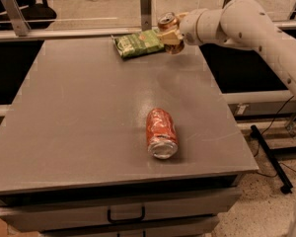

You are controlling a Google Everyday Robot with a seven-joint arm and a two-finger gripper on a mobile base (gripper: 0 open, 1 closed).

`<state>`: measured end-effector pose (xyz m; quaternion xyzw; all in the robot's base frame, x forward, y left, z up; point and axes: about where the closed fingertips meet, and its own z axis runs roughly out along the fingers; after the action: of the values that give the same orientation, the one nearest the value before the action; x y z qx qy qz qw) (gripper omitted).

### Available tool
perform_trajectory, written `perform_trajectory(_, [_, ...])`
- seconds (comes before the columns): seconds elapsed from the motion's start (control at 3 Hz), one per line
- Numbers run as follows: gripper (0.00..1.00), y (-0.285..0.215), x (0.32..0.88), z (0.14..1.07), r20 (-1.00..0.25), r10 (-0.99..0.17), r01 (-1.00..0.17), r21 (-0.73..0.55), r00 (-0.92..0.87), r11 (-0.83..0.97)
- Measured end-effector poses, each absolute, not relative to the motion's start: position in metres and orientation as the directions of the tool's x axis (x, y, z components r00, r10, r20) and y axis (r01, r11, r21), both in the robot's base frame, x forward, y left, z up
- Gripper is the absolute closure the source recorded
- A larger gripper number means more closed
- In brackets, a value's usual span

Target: Move orange can near green jalapeno chip bag

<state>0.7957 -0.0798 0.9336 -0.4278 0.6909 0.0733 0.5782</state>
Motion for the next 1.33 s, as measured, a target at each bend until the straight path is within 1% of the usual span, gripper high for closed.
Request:
perform_trajectory(0.33, [0.59,-0.089,0.798,0.92,-0.868,-0.497,-0.667,-0.374,0.007,0.645])
perform_trajectory(1.0, [0.12,-0.079,0.82,0.904,-0.887,-0.461,-0.687,-0.341,0.01,0.642])
perform_trajectory(1.33, [0.0,-0.074,0.826,0.901,-0.902,-0.431,-0.682,-0.326,0.018,0.655])
